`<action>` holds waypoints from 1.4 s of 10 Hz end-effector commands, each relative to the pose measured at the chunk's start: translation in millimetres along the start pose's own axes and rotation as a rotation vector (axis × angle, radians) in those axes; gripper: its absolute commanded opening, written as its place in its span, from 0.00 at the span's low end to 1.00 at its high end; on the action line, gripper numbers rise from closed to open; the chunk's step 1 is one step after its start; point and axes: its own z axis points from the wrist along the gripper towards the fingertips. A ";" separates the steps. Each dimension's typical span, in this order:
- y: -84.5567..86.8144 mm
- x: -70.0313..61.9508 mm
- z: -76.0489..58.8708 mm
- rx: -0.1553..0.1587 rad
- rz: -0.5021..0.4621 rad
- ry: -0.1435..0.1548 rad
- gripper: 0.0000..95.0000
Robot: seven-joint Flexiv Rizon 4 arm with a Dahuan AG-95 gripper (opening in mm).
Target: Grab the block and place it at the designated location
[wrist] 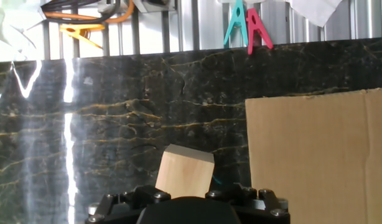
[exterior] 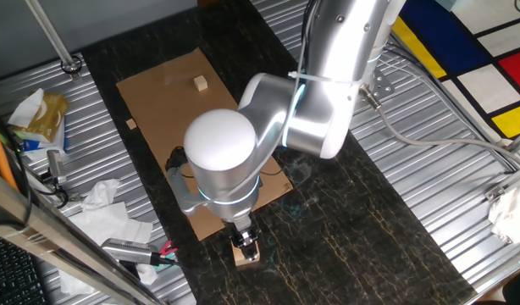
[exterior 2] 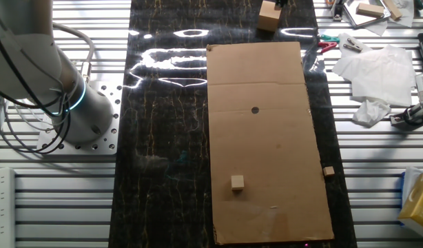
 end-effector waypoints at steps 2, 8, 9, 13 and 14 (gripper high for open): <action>0.7 -2.7 2.1 0.002 0.001 0.002 0.80; 1.9 -9.6 9.8 0.005 0.014 0.002 0.80; 1.8 -9.9 10.6 0.005 0.015 0.002 0.80; 2.0 -9.9 10.8 -0.001 0.022 0.002 0.80; 2.1 -10.0 10.7 -0.003 0.013 -0.004 0.80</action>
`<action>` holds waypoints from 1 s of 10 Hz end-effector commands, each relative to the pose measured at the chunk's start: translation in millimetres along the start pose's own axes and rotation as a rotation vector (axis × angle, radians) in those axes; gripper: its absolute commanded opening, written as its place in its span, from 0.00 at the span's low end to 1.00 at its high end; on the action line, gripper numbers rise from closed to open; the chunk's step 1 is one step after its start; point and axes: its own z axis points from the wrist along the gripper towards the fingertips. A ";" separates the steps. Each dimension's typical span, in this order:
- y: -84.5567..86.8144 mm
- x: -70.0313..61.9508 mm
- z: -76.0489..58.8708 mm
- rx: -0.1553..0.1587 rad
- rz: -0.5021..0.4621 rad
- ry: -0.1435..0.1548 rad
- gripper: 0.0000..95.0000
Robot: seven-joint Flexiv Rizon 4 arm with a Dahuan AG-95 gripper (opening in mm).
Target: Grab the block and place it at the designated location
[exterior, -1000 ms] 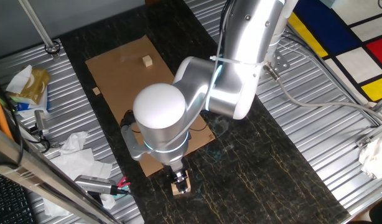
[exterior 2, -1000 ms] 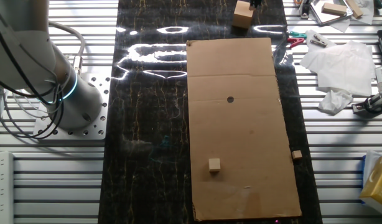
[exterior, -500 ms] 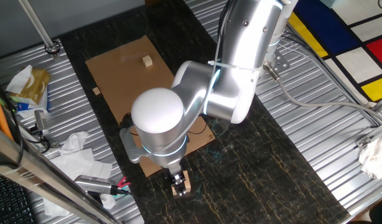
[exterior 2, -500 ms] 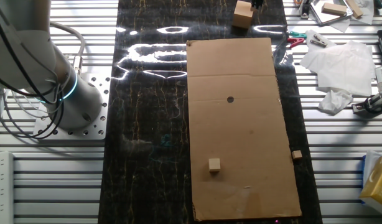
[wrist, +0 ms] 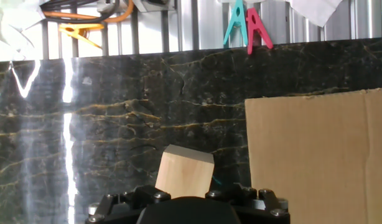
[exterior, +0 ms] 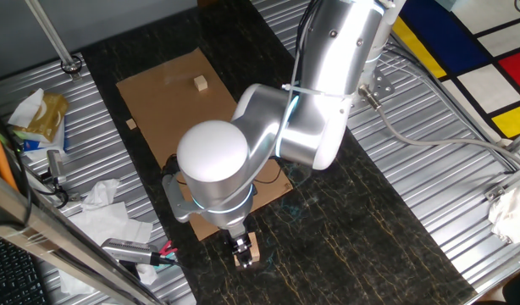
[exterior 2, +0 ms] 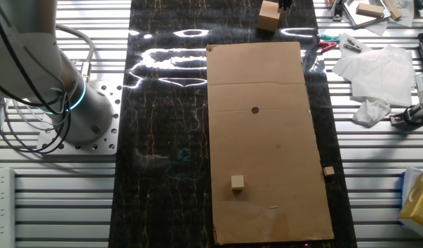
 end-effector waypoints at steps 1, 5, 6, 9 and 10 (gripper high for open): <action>-0.5 0.7 -0.5 -0.003 -0.007 -0.007 0.80; -0.2 0.7 -0.4 0.002 -0.015 0.009 0.60; -0.2 0.7 -0.4 0.003 -0.013 0.013 0.60; 0.0 0.8 -0.3 0.003 -0.009 0.026 0.60; 0.1 0.8 -0.3 0.003 -0.009 0.027 0.80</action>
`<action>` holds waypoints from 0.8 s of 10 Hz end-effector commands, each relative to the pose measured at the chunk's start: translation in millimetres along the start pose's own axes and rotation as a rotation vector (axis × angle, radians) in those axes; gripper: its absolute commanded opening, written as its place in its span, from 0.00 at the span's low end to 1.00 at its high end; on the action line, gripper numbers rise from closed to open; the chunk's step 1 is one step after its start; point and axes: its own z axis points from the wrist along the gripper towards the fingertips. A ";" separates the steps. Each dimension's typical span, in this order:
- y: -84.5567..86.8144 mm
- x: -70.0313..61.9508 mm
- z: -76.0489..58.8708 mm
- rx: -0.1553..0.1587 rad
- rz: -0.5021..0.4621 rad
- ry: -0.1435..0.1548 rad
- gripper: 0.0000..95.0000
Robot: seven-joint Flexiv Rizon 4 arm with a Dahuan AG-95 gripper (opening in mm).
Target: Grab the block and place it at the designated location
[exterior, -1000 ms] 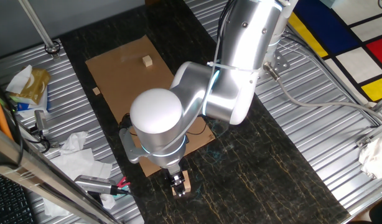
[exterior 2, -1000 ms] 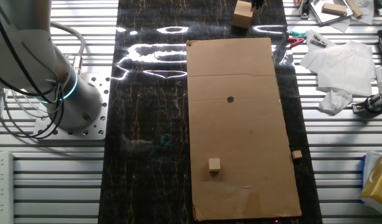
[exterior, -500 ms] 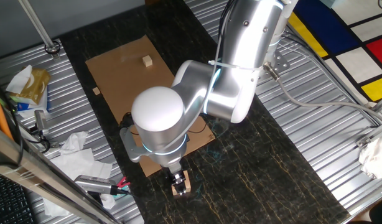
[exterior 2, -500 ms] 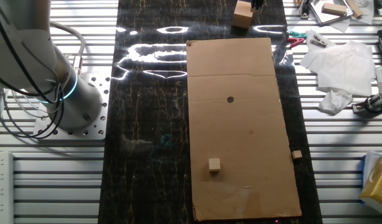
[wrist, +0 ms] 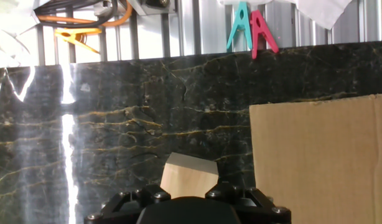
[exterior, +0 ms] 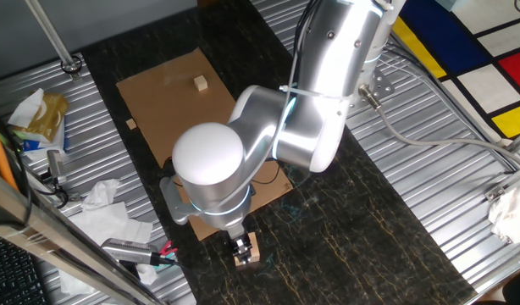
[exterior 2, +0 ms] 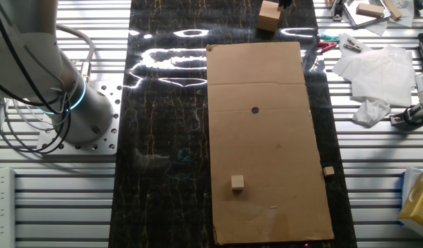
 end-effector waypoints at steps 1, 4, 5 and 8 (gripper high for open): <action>0.6 -0.3 0.2 0.000 -0.001 0.002 0.80; 0.6 -0.3 0.3 -0.001 -0.001 0.001 0.80; 0.5 -0.3 0.6 -0.003 0.000 0.001 0.80; 0.0 -0.9 3.8 -0.003 0.001 0.001 0.80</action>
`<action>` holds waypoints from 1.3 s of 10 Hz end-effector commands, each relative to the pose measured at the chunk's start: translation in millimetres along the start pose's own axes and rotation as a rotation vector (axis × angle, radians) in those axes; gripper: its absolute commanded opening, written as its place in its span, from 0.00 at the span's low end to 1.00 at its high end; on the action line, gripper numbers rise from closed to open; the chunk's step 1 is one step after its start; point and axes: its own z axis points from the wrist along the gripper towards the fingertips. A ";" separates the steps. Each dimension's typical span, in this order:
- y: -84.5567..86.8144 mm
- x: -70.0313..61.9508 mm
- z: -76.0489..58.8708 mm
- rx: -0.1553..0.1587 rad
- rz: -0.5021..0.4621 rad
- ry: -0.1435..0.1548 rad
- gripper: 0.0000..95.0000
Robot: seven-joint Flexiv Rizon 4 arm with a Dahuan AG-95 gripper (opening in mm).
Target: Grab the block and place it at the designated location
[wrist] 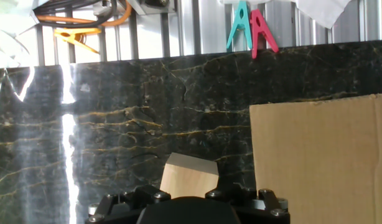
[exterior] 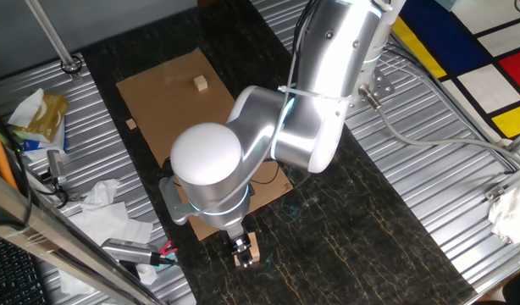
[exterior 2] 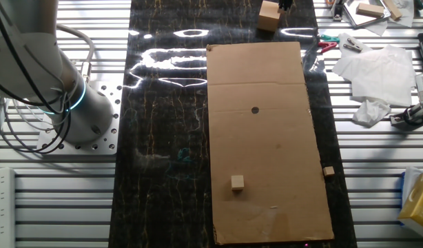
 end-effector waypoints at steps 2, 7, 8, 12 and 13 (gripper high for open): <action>-0.3 -0.7 3.3 0.000 0.002 -0.001 0.80; -0.8 -1.4 8.9 0.000 0.002 -0.002 0.80; -0.9 -1.5 9.8 0.000 0.003 -0.002 0.80; -1.0 -1.7 13.8 -0.001 0.009 0.000 0.80; -0.8 -1.8 15.7 -0.001 0.012 0.000 0.80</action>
